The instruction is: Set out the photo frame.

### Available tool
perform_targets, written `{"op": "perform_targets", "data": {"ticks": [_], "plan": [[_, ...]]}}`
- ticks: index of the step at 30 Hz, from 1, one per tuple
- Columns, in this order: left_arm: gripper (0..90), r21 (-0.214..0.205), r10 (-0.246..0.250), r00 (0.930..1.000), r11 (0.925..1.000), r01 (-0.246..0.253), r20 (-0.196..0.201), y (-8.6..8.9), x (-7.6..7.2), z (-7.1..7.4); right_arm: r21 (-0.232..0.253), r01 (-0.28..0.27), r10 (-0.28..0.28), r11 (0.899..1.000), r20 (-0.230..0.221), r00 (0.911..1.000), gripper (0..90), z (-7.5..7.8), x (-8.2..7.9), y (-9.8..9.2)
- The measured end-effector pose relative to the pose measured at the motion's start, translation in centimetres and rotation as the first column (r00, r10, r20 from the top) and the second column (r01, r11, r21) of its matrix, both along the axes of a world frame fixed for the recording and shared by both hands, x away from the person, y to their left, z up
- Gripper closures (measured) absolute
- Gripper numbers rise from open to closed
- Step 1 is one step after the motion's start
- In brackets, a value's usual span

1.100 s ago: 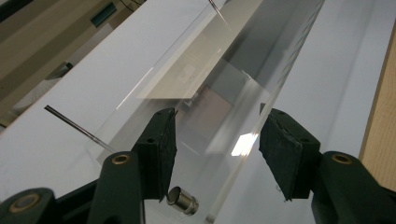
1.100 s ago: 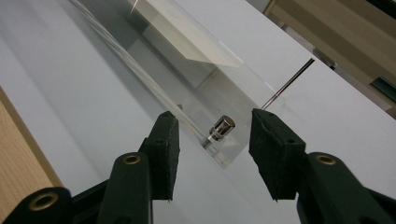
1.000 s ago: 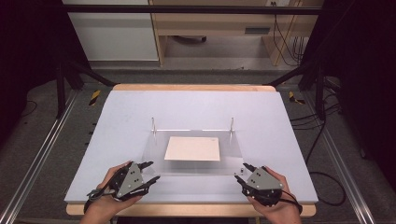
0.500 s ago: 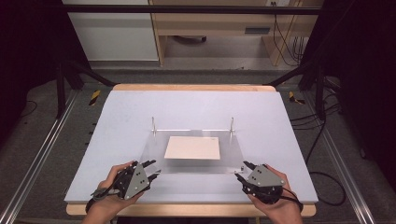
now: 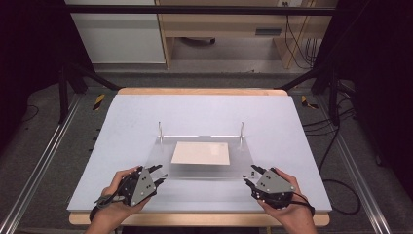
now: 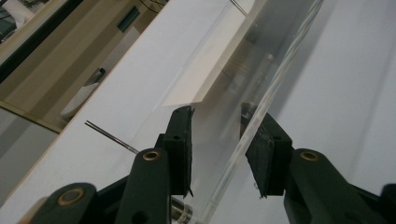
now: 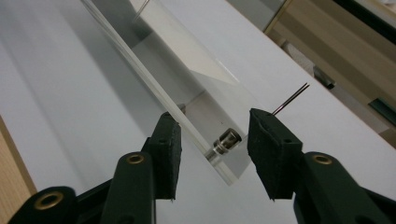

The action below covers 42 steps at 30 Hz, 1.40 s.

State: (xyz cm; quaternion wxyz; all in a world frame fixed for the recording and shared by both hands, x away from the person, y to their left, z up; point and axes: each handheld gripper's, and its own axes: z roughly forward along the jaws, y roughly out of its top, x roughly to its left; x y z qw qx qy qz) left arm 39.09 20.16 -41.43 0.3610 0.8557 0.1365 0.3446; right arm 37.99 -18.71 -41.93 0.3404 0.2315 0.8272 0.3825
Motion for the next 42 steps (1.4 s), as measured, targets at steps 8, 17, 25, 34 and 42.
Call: {"op": "perform_targets", "data": {"ticks": [8,17,25,34,42], "plan": [[65.3,-0.040,0.019,0.9996,0.9990,-0.020,-0.023,0.0,1.6,2.6,0.017,0.003,-0.003,1.000,0.016,0.9999,60.5,2.4,1.4,0.1],[64.5,-0.023,0.024,0.9975,0.9994,-0.025,-0.067,-0.2,4.4,5.9,0.028,-0.007,0.007,1.000,-0.005,1.0000,60.5,5.6,4.1,0.0],[65.1,0.037,0.022,0.9937,0.9991,-0.018,-0.110,-0.4,7.0,8.4,0.013,-0.002,0.003,1.000,-0.025,0.9997,61.0,7.7,6.4,0.0],[65.4,0.105,0.017,0.9911,0.9944,-0.003,-0.132,-0.8,9.5,10.4,0.015,0.010,-0.009,1.000,-0.023,0.9997,60.3,9.1,8.4,0.1],[63.7,0.123,0.022,0.9914,0.9924,-0.006,-0.129,-0.9,11.3,11.4,0.037,0.015,-0.014,0.999,-0.029,0.9995,58.5,10.1,10.4,0.0]]}}
